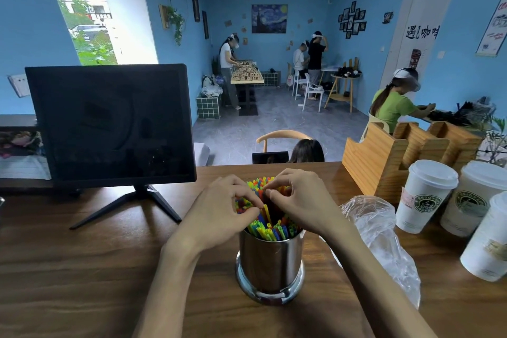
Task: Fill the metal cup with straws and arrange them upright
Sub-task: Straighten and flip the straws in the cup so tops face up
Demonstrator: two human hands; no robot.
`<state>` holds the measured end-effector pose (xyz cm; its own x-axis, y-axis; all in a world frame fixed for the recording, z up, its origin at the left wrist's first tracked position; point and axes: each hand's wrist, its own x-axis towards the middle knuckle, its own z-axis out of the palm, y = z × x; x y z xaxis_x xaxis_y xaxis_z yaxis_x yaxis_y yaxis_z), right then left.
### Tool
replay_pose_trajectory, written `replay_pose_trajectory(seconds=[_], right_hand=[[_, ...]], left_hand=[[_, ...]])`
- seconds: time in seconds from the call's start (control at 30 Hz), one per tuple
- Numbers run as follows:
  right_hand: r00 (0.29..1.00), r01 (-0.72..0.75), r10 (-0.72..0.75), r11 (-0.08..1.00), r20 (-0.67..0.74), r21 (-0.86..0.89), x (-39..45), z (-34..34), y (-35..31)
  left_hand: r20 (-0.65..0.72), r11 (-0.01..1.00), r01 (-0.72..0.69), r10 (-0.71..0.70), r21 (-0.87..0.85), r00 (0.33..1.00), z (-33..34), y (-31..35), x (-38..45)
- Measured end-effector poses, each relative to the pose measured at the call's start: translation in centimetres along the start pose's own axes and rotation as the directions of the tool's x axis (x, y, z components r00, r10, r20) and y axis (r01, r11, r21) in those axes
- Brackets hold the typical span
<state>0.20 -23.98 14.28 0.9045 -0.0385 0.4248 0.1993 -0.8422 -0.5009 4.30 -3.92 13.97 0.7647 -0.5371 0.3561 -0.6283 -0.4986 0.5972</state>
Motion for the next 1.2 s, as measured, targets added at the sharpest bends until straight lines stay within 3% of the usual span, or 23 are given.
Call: replay_pose_trajectory(seconds=[0.3, 0.57, 0.67, 0.87, 1.03, 1.2], right_hand=[[0.999, 0.020, -0.017, 0.997, -0.031, 0.077, -0.5, 0.1, 0.2], [1.000, 0.013, -0.010, 0.993, -0.030, 0.117, -0.7, 0.1, 0.3], [0.999, 0.014, -0.008, 0.991, -0.042, 0.133, -0.7, 0.2, 0.4], [0.997, 0.056, -0.070, 0.961, 0.042, 0.271, -0.8, 0.1, 0.4], [0.994, 0.077, -0.099, 0.941, 0.051, 0.329, -0.6, 0.5, 0.1], [0.989, 0.144, -0.141, 0.917, -0.036, 0.372, -0.4, 0.5, -0.5]], left_hand=[[-0.105, 0.995, 0.050, -0.059, -0.087, 0.993, 0.6, -0.3, 0.8], [-0.088, 1.000, 0.000, 0.000, 0.003, 0.996, 1.1, -0.1, 1.0], [-0.179, 1.000, -0.016, 0.011, -0.023, 0.984, 1.3, 0.1, 1.0], [-0.409, 0.995, -0.067, 0.031, -0.073, 0.912, 0.8, 1.3, 0.9], [-0.668, 0.970, -0.224, 0.108, -0.090, 0.737, 0.4, 2.6, 0.7], [-0.659, 0.907, -0.281, 0.005, -0.313, 0.752, 0.7, 3.2, 0.7]])
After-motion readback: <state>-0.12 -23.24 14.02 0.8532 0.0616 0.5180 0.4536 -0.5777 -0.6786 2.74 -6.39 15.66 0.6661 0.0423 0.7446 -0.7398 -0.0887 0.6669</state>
